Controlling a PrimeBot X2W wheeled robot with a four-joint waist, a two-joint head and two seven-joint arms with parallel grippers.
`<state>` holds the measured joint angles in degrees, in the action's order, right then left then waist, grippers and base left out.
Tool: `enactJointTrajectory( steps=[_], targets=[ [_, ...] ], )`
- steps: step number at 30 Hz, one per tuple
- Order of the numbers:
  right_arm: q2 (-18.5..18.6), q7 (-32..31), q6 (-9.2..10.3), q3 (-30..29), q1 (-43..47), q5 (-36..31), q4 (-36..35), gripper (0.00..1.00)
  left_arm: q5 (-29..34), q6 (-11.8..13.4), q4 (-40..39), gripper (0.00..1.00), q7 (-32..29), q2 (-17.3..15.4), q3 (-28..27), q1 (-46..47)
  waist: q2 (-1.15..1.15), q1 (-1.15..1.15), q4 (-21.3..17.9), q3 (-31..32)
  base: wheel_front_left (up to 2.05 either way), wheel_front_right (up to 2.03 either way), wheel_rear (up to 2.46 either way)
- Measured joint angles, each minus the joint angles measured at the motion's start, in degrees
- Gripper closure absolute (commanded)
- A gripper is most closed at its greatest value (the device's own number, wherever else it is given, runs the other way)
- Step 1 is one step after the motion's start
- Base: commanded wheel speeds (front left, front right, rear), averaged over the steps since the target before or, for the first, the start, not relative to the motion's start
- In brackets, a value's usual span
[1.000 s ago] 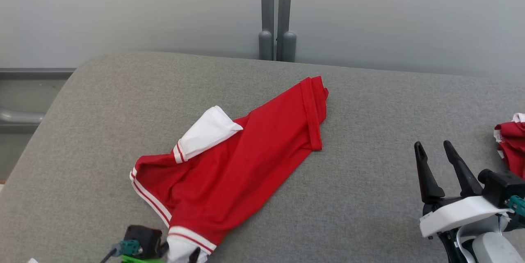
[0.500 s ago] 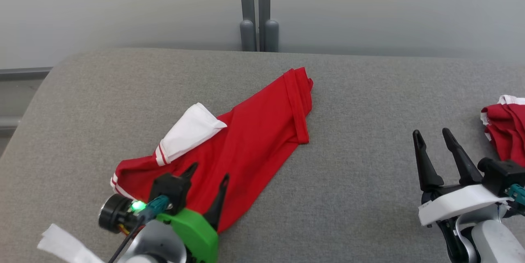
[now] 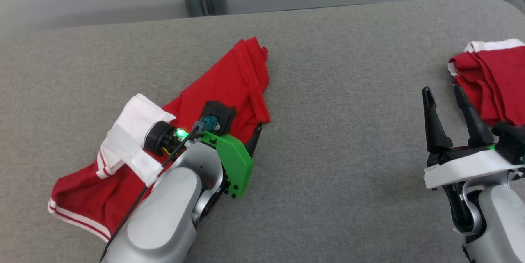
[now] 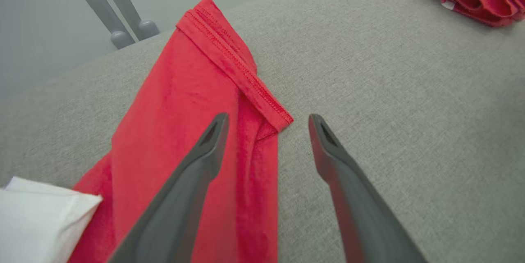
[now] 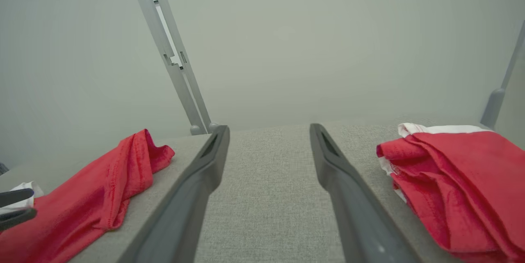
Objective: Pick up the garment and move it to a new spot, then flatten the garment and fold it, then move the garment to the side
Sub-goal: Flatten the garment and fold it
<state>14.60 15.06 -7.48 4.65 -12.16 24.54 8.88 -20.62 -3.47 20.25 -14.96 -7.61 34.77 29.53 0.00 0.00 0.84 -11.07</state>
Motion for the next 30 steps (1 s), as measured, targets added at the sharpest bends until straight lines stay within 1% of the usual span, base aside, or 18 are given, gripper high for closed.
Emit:
enactJointTrajectory(
  steps=[4,7,9,11,14,15,16,18,21,24,27,29,30],
  targets=[
    [-0.38,0.00,0.00,-0.23,-0.87,0.00,-0.33,0.00,-0.78,-1.54,7.90,0.00,0.97,2.13,0.92,4.71,0.00,0.00,-2.86,-2.16,0.00,0.00,0.00],
    [-0.62,0.00,0.00,-0.35,-1.14,-0.01,-0.32,0.00,-1.86,-2.07,13.65,0.00,0.89,3.37,1.76,6.91,0.00,0.00,-4.76,-3.44,0.00,0.00,0.00],
    [-0.74,0.00,0.00,-0.35,-1.14,-0.01,-0.32,0.00,-2.11,-1.96,17.80,0.00,0.43,3.91,2.09,8.20,0.00,0.00,-5.88,-4.16,0.00,0.00,0.00],
    [-0.86,0.00,0.00,-0.32,-1.20,-0.02,-0.32,0.00,-2.94,-0.96,21.31,0.00,0.60,4.27,2.02,9.75,0.00,0.00,-6.68,-4.72,0.00,0.00,0.00],
    [-0.87,0.00,0.00,-0.43,-1.27,-0.03,-0.24,0.00,-3.52,-0.21,24.95,0.00,1.96,4.54,2.05,11.77,0.00,0.00,-7.48,-5.27,0.00,0.00,0.00],
    [-0.82,0.00,0.00,-0.55,-1.27,-0.03,-0.11,0.00,-3.50,0.02,26.06,0.06,2.53,4.63,2.33,12.41,0.00,0.00,-7.55,-5.36,0.00,0.00,0.00],
    [-0.81,0.00,0.00,-0.63,-1.27,-0.03,0.04,0.00,-3.54,0.21,27.02,0.33,3.26,4.67,2.52,12.91,0.00,0.00,-7.51,-5.34,0.00,0.00,0.00],
    [-0.87,0.00,0.00,-0.34,-1.27,-0.10,0.18,0.00,-3.65,0.20,28.54,1.00,4.59,4.79,3.24,13.45,0.00,0.00,-7.38,-5.07,0.00,0.00,0.00],
    [-0.89,0.00,0.00,-0.30,-1.24,-0.10,0.18,0.00,-4.88,-0.32,28.89,1.00,7.25,4.69,4.04,13.66,0.00,0.01,-7.02,-4.50,0.00,0.00,0.00],
    [-0.75,0.00,0.00,-0.82,-0.82,-0.11,0.16,0.00,-5.73,-0.37,26.63,1.00,10.15,4.71,4.64,14.62,0.00,0.00,-6.43,-3.92,0.00,0.00,0.00],
    [-0.52,0.00,0.00,-1.20,0.24,-0.19,0.31,0.00,-6.26,0.47,23.60,1.00,12.61,4.81,4.15,15.55,0.00,0.00,-5.74,-3.14,0.00,0.00,0.00],
    [-0.53,0.00,0.00,-1.26,0.37,-0.19,0.34,0.00,-6.73,1.36,21.56,1.00,13.34,3.83,3.16,15.84,0.00,0.00,-5.39,-2.68,0.00,0.00,0.00],
    [-0.48,0.00,0.00,-1.31,0.43,-0.19,0.34,0.00,-7.37,1.46,20.36,1.00,13.19,2.66,2.13,16.07,0.00,0.00,-5.19,-2.46,0.00,0.00,0.00]
  ],
)
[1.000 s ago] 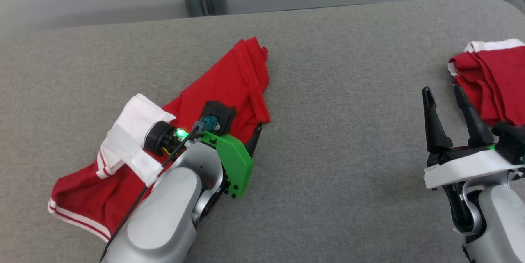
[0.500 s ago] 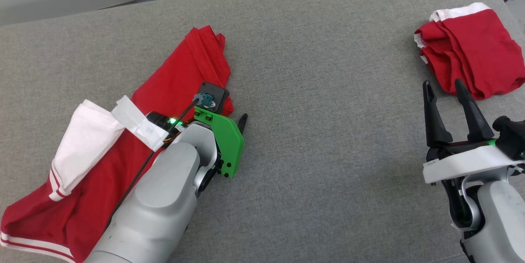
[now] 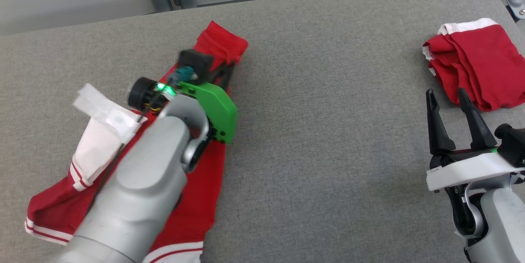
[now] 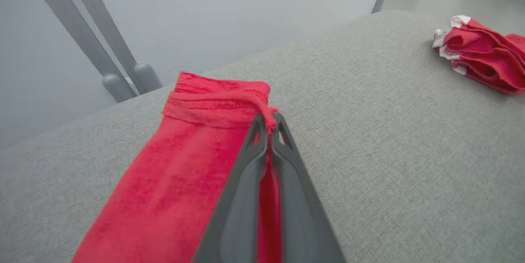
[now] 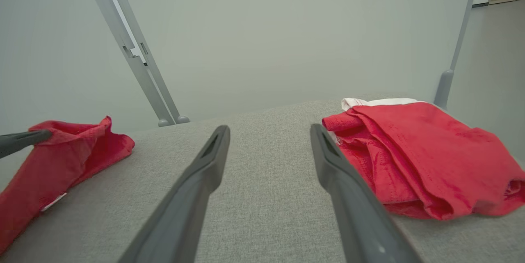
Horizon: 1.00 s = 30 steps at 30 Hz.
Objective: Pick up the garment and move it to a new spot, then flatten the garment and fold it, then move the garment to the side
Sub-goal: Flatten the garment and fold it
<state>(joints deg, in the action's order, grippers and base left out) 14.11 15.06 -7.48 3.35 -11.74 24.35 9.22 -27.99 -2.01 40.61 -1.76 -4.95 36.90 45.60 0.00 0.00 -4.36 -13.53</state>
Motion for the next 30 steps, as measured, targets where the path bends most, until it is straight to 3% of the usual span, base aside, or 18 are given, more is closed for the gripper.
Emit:
enactJointTrajectory(
  steps=[7,13,14,15,20,25,30],
  targets=[
    [0.13,0.00,0.00,0.43,0.19,0.19,0.04,0.00,-5.68,-0.56,-4.13,1.00,-6.08,-11.71,-7.20,-0.29,0.00,0.00,0.03,-0.07,0.00,0.00,0.00],
    [-0.03,0.00,0.00,1.00,0.14,0.29,0.89,0.00,-10.49,-1.12,0.69,1.00,-6.69,-17.25,-11.99,-3.18,0.00,0.00,-0.84,-0.49,0.00,0.00,0.00],
    [-0.04,0.00,0.00,1.19,0.10,0.29,1.07,0.00,-10.69,-1.12,2.14,0.69,-6.19,-17.66,-12.37,-3.59,0.00,0.00,-0.95,-0.42,0.00,0.00,0.00],
    [-0.05,0.00,0.00,1.34,0.08,0.30,1.21,0.00,-10.63,-1.12,3.02,0.00,-5.39,-17.92,-12.44,-3.85,0.00,0.00,-1.02,-0.31,0.00,0.00,0.00],
    [0.08,0.00,0.00,1.78,0.07,0.38,1.85,0.00,-9.94,-2.48,4.39,0.00,0.04,-18.03,-12.07,-3.85,0.00,0.00,-0.96,0.59,0.00,0.00,0.00],
    [0.08,0.00,0.00,2.93,0.54,0.48,2.02,0.00,-7.60,-2.87,0.26,0.00,3.19,-17.93,-10.12,-4.12,0.00,0.00,-0.23,1.69,0.00,0.00,0.00],
    [0.24,-0.01,0.00,4.02,0.82,0.79,2.13,0.00,-6.04,0.98,-8.04,0.00,8.48,-18.34,-10.20,-8.99,0.00,0.00,1.49,2.44,0.00,0.00,0.00]
  ],
)
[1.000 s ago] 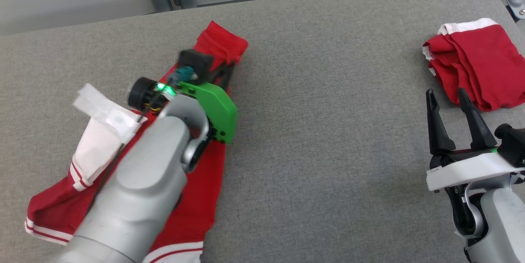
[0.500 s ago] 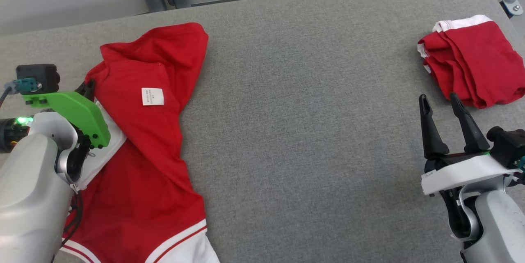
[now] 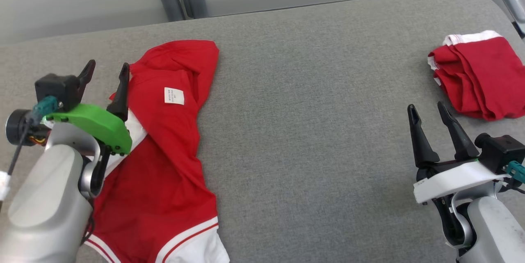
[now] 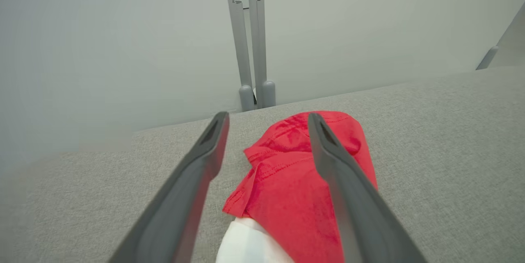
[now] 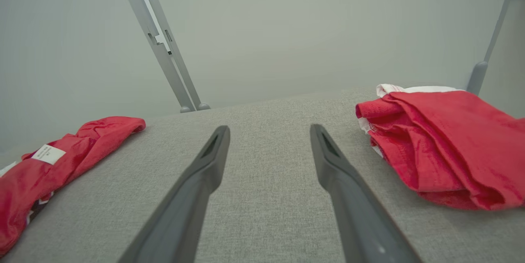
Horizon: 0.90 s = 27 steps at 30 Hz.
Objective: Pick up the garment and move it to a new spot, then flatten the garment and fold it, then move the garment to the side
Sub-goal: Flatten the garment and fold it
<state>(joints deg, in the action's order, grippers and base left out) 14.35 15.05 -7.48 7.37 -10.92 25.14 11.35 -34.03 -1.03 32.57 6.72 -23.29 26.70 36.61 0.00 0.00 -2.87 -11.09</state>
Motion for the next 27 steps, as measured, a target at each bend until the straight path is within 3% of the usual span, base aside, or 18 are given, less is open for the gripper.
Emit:
enactJointTrajectory(
  steps=[7,14,17,22,27],
  targets=[
    [1.21,0.01,0.00,1.16,-0.09,0.24,-0.23,0.00,1.97,6.43,-12.10,0.00,5.71,0.24,-0.59,-9.62,0.00,0.00,4.26,0.25,0.00,0.00,0.00],
    [3.22,0.00,0.00,6.68,-3.94,2.35,1.48,0.00,1.79,9.68,-20.04,0.00,7.47,2.56,-1.01,-17.60,0.00,0.00,9.63,0.45,0.00,0.00,0.00],
    [3.99,-0.91,0.00,12.04,-8.11,6.08,3.90,0.00,1.75,10.49,-21.97,0.00,7.79,3.55,-0.92,-20.14,0.00,0.00,11.85,0.41,0.00,0.00,0.00],
    [6.08,-7.59,-0.02,25.57,-17.14,16.71,7.55,0.00,2.07,10.69,-23.43,0.00,8.05,6.76,-0.54,-21.95,0.00,0.00,15.72,0.06,0.00,0.00,0.00],
    [8.27,-9.72,-0.01,33.15,-25.98,24.51,12.84,0.00,4.49,10.07,-24.53,0.00,8.32,10.46,-1.18,-22.09,0.00,0.00,19.90,-0.52,0.00,0.00,0.00]
  ],
)
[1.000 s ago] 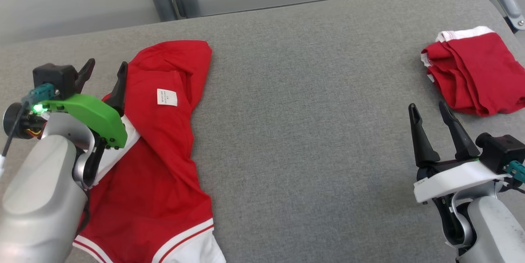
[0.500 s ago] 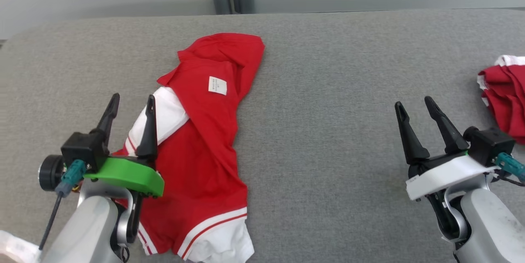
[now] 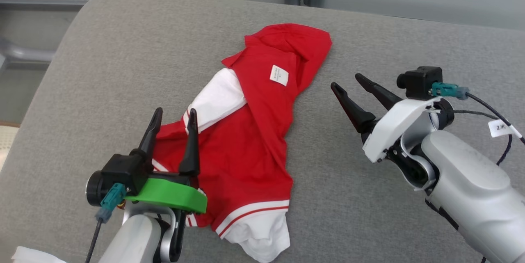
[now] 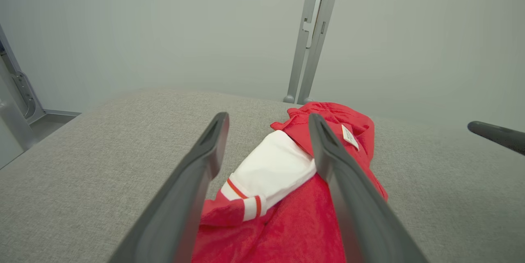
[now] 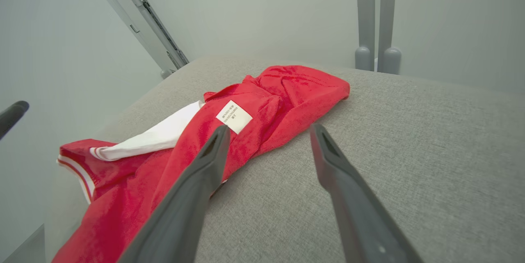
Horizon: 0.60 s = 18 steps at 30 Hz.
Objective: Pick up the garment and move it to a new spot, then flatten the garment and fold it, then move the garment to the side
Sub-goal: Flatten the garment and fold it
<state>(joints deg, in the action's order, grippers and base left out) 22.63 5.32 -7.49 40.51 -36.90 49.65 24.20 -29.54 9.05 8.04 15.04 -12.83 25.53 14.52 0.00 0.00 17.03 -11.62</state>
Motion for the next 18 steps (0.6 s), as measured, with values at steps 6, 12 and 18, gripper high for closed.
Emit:
enactJointTrajectory(
  steps=[6,12,18],
  targets=[
    [0.63,-3.37,0.00,7.13,-9.45,7.01,6.97,0.00,3.04,-2.99,-0.85,0.00,0.01,5.16,-1.69,-0.93,0.00,0.00,5.26,-1.44,0.00,0.00,0.00],
    [1.04,-7.64,0.01,12.18,-17.57,11.49,14.36,0.00,5.55,-5.93,-1.34,0.00,0.02,8.28,-4.45,-1.18,0.00,0.00,9.52,-4.65,0.00,0.00,0.00],
    [0.74,-10.39,0.01,16.40,-23.62,13.28,20.06,0.00,6.82,-7.56,-2.09,0.00,0.09,9.65,-6.21,-1.15,0.00,0.00,12.34,-8.97,0.00,0.00,0.00]
  ],
)
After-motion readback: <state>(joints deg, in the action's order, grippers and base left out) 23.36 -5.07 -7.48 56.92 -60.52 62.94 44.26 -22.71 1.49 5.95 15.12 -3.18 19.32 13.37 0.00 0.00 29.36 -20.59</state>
